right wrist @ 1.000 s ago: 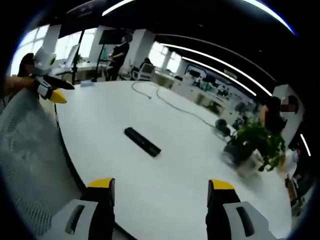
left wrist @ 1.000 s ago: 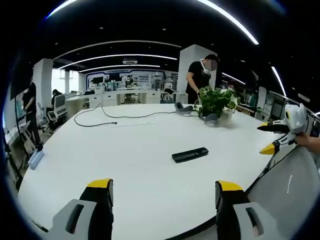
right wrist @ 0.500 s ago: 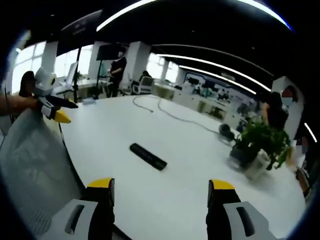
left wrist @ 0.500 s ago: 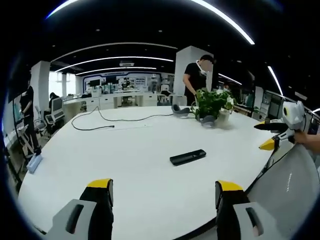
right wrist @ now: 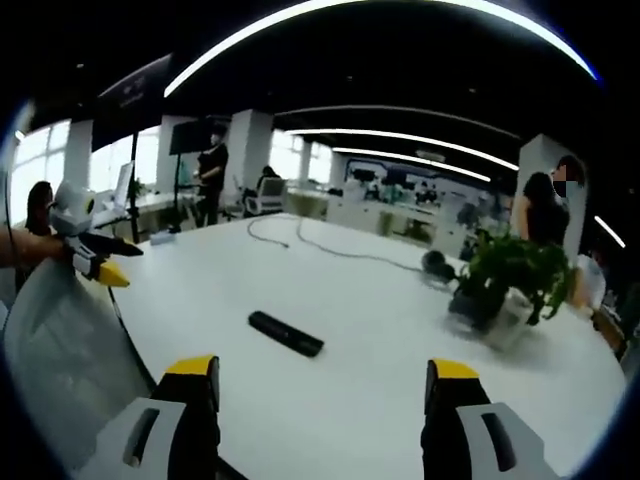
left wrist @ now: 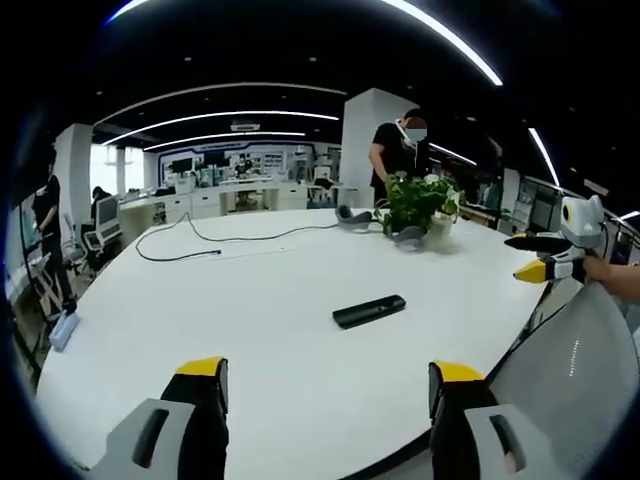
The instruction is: Press the specified remote control buttons in sequence, fully releasing each button before pressing the next.
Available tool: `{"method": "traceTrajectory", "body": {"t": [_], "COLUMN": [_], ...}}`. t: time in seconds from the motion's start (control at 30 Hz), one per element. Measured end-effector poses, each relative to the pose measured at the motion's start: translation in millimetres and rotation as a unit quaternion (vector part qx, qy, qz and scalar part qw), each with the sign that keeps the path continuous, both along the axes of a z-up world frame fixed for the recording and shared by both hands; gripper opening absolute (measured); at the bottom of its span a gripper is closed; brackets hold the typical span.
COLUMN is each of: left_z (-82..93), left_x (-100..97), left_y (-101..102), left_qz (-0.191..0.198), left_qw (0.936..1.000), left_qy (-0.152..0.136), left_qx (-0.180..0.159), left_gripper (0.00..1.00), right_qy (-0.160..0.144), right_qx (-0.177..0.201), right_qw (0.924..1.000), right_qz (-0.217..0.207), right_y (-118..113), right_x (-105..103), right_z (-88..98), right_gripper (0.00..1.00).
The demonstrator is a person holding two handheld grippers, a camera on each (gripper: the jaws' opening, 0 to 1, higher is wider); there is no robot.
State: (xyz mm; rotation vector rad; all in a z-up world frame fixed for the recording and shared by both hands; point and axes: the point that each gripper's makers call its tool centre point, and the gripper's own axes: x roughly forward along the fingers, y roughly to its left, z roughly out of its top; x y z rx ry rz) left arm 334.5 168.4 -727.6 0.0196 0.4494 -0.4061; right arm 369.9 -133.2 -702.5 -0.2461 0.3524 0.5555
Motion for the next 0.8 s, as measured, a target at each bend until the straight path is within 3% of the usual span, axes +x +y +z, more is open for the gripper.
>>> {"method": "traceTrajectory", "body": {"t": [0.23,0.8], "left_z": [-2.2,-1.2], "left_x": [-2.1,-1.8], "left_y": [-6.3,-4.9], "left_qz": [-0.020,-0.016], "left_qw": [0.9998,0.9999], "left_qy": [0.006,0.006], "left_qx": [0.003,-0.001], "left_gripper": [0.85,0.85], "right_qy": [0.006,0.018], "right_qx": [0.002,-0.001], "right_qw": [0.9999,0.9996], "right_qz": [-0.016,-0.023], "right_y": [-5.8,-10.0], "right_x": [1.1,1.4], "right_z": [-1.6,-6.5], "right_gripper": [0.83,0.81]}}
